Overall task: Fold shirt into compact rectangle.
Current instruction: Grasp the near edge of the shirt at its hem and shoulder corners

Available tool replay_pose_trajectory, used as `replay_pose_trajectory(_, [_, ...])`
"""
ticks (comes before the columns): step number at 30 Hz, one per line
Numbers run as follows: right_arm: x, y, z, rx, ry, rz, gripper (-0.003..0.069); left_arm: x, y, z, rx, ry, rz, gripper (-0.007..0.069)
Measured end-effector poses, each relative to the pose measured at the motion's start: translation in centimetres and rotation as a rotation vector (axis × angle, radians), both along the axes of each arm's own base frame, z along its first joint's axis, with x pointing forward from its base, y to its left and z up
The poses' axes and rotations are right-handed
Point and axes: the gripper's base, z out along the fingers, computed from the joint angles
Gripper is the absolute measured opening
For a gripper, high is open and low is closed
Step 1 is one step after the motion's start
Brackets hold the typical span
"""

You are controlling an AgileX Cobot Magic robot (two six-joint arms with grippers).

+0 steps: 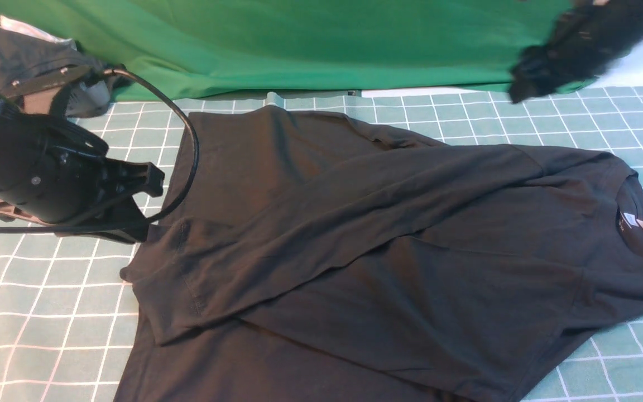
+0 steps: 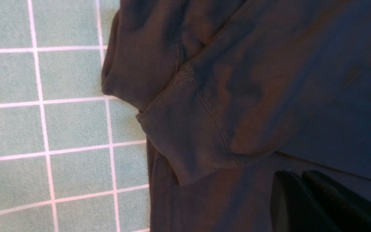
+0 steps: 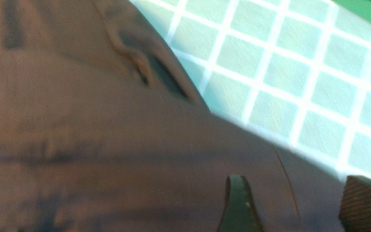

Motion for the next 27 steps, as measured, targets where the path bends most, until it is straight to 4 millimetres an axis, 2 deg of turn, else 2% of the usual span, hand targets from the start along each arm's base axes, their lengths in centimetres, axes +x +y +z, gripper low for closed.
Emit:
replay_pose_trajectory(1, [1.3, 1.0, -1.0, -0.002, 0.005, 0.022, 0.0412, -0.1, 0.0, -0.1, -0.004, 0.004, 0.0, 0.0004])
replay_pose_trajectory(2, [1.5, 1.3, -0.7, 0.001, -0.008, 0.027, 0.0413, -0.1, 0.0, -0.1, -0.004, 0.005, 0.0, 0.0004])
replay_pose_trajectory(5, [4.0, 4.0, -2.8, 0.003, -0.02, 0.077, 0.0418, -0.1, -0.1, -0.1, -0.013, 0.009, -0.001, 0.0004])
replay_pose_trajectory(11, [5.8, 8.0, -6.5, 0.006, -0.025, 0.146, 0.0474, -0.1, -0.1, -0.1, -0.017, 0.006, 0.0, 0.0006])
replay_pose_trajectory(18, [5.7, 10.4, -10.1, -0.019, 0.02, 0.206, 0.0497, -0.1, -0.1, -0.1, -0.018, 0.005, 0.001, 0.0006])
replay_pose_trajectory(27, [5.8, 10.4, -12.0, -0.083, 0.044, 0.213, 0.0481, -0.1, -0.1, -0.1, -0.012, 0.0, 0.001, 0.0006])
